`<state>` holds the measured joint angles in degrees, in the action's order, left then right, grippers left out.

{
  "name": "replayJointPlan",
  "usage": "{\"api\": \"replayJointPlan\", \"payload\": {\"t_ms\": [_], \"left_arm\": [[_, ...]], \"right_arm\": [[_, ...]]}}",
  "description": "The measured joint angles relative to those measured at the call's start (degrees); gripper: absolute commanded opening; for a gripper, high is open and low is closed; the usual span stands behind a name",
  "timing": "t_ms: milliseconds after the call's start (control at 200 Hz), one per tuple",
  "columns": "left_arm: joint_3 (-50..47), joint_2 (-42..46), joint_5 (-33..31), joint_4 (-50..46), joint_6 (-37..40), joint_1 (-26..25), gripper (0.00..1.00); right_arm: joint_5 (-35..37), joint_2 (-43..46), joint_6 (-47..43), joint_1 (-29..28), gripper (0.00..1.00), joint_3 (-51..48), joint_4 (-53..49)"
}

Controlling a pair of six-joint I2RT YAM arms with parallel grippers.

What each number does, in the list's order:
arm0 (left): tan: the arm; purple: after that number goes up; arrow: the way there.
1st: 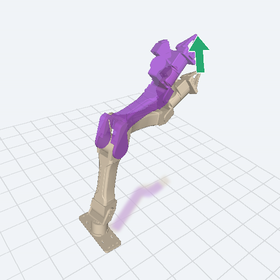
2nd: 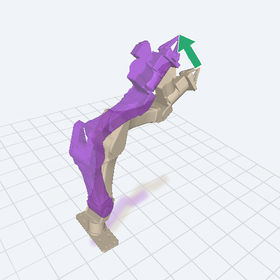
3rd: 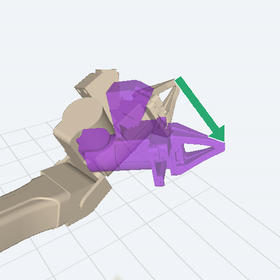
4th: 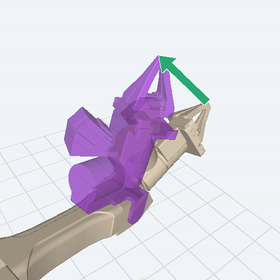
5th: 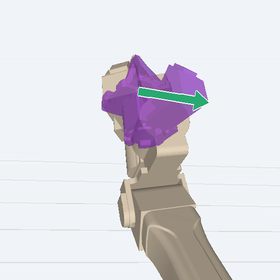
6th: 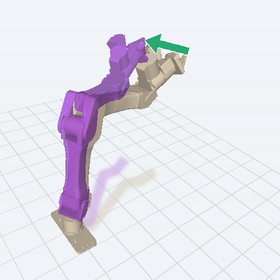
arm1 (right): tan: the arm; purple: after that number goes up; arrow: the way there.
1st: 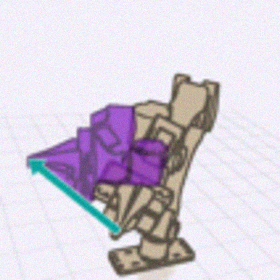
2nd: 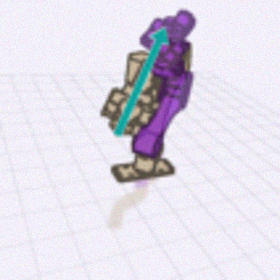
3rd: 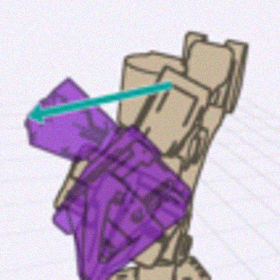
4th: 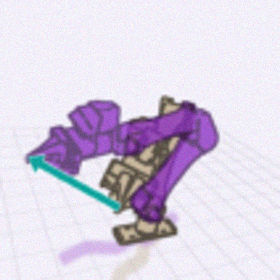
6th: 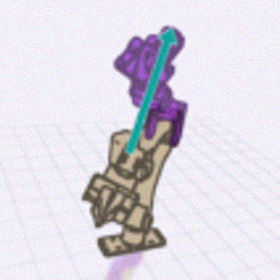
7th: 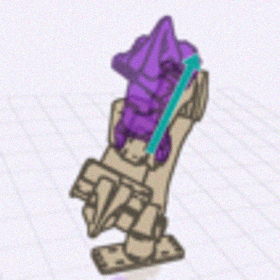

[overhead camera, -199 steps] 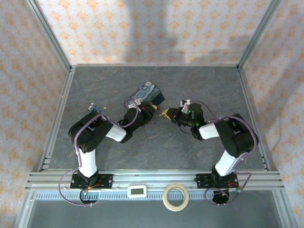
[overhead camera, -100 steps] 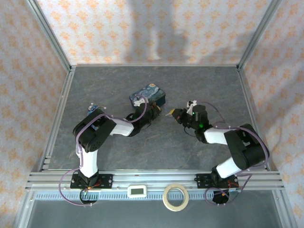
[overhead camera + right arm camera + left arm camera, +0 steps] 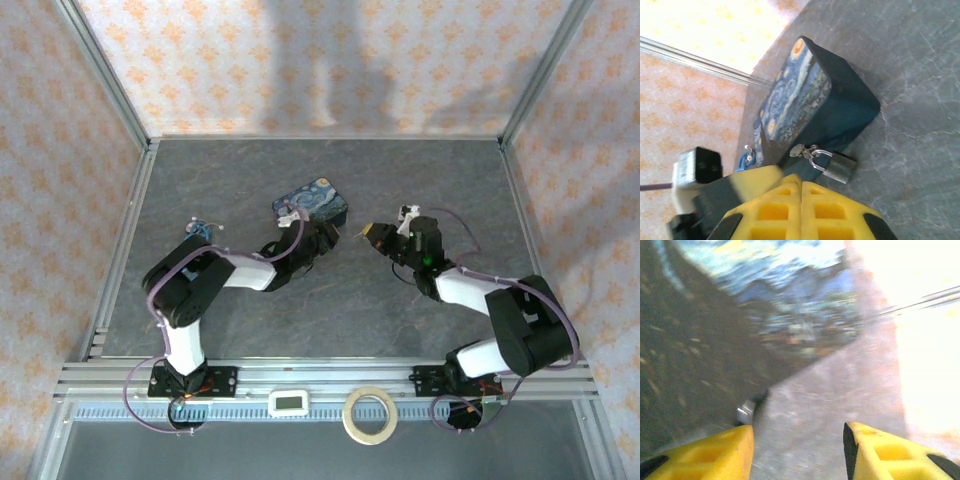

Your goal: Unlock a padlock with a key

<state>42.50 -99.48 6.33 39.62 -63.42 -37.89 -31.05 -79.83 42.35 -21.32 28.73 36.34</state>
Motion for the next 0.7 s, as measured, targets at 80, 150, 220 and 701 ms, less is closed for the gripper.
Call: {"api": "replayJointPlan", "payload": {"t_ms": [80, 150, 220, 701], "left_arm": [[-1.0, 2.4, 1.4, 4.5, -2.9, 0.0, 0.48], [-1.4, 2.6, 2.7, 8.8, -5.7, -0.1, 0.47], [-1.5, 2.0, 3.8, 11.6, -8.0, -0.5, 0.47], [-0.6, -3.3, 7.0, 18.4, -13.3, -2.3, 0.3]], "right_arm": [[-0.1, 0.0, 0.5, 0.0, 0.0, 0.4, 0.8], [-0.2, -0.1, 1.5, 0.0, 0.0, 0.4, 2.1], [-0.2, -0.4, 2.6, -0.2, 0.0, 0.4, 3.7], [-2.0, -4.7, 9.7, -1.3, 0.0, 0.3, 12.7]]}}
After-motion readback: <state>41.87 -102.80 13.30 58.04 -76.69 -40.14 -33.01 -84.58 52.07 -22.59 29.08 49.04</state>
